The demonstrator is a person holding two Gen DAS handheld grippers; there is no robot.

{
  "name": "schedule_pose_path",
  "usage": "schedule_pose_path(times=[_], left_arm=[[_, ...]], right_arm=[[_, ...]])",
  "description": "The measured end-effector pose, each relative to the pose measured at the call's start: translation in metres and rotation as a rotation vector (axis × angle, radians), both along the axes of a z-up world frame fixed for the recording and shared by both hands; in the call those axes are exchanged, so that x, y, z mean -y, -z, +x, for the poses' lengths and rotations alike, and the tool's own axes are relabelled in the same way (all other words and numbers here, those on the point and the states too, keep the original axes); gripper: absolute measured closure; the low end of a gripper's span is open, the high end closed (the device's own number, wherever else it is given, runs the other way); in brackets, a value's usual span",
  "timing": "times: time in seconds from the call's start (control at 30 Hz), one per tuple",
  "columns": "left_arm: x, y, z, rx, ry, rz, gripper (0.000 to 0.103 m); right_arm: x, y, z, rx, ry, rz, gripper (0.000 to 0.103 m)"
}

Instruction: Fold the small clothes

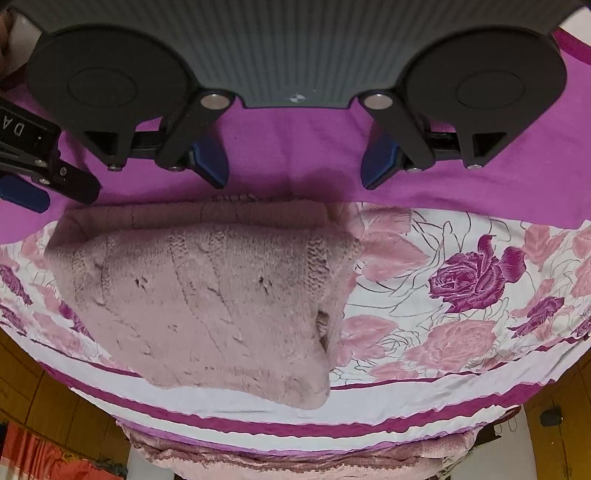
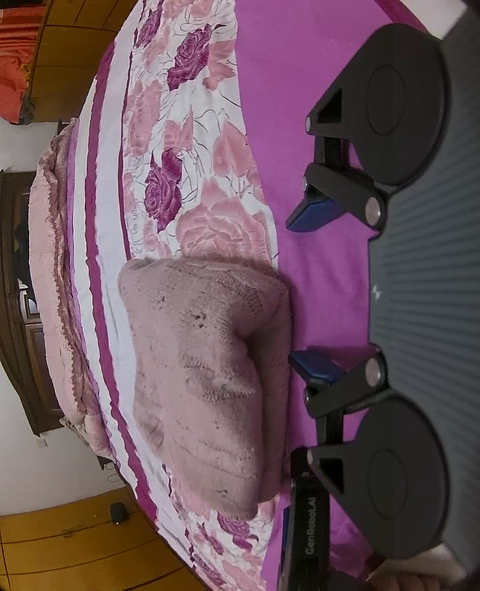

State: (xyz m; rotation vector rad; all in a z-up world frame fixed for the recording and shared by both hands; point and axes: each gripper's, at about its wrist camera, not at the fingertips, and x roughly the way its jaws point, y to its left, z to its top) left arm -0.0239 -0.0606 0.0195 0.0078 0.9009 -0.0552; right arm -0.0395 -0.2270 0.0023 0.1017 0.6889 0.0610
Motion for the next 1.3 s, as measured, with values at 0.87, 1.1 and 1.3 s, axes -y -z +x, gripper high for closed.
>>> schedule_pose_path(times=[0.87,1.1,1.3], left_arm=[[0.0,0.0065,-0.0013,0.022,0.015,0.007,0.015],[-0.0001,0.0066,-0.0013,0.022,0.015,0.007,0.015],[-0.0002,0.0066,-0.0013,0.022,0.015,0.008,0.015]], right_arm=[[-0.0041,0.0036,0.0012,-0.002,-0.005,-0.018,0.026],[-0.0043,0.0036,0.0012,-0.002,-0.005,-0.018,0.026],[-0.0043,0.0035,0.0011,-0.002,-0.005,-0.018,0.026]])
